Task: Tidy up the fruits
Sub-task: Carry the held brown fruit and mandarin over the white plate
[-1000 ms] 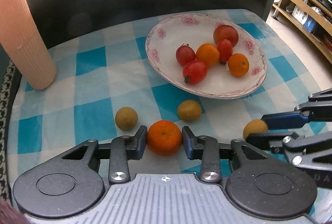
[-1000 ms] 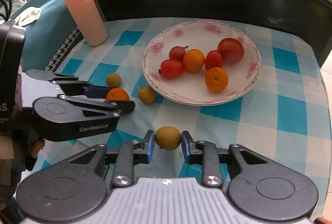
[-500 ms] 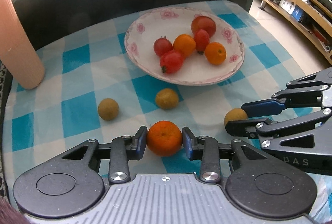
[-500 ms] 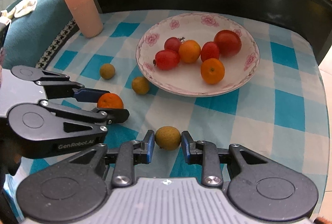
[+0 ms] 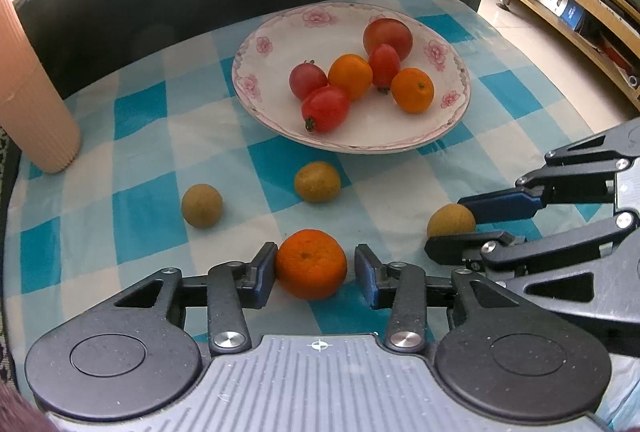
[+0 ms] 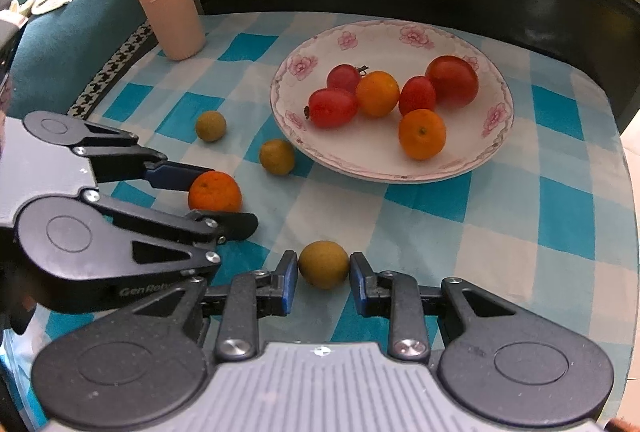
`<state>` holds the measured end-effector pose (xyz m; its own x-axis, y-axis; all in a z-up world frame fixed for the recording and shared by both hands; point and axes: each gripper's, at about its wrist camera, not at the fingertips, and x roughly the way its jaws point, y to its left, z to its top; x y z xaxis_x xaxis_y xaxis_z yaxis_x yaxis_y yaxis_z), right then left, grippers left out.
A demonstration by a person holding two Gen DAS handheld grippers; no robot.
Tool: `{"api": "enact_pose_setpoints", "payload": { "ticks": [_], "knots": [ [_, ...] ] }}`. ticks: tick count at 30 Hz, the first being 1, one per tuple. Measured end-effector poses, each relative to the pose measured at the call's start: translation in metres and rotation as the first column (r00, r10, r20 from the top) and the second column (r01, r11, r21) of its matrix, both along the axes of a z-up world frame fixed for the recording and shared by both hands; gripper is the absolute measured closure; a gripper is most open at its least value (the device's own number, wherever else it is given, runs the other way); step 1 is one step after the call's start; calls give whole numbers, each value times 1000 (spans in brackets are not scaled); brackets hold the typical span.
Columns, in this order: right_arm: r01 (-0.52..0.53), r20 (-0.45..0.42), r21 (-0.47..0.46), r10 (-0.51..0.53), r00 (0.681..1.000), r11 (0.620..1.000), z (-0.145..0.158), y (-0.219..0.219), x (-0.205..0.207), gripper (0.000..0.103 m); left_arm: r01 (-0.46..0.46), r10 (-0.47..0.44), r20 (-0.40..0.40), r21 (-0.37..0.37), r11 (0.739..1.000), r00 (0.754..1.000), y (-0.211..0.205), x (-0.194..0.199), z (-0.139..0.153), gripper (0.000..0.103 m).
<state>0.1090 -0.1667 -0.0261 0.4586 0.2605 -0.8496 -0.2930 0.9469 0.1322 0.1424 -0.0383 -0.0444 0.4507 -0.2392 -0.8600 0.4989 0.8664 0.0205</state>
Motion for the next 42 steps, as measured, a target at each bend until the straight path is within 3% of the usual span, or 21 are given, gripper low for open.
{"api": "enact_pose_setpoints", "payload": {
  "ticks": [6,42],
  "knots": [
    [-8,10,-30,8,1000,1000,2,5,-1,59,13,-13,13,9,1000,1000,-3,-1,5,59],
    [97,118,-24,-93,989,995,41,-18,0,59,-17,18,140,-8,1000,990,-29,8,47,61]
  ]
}}
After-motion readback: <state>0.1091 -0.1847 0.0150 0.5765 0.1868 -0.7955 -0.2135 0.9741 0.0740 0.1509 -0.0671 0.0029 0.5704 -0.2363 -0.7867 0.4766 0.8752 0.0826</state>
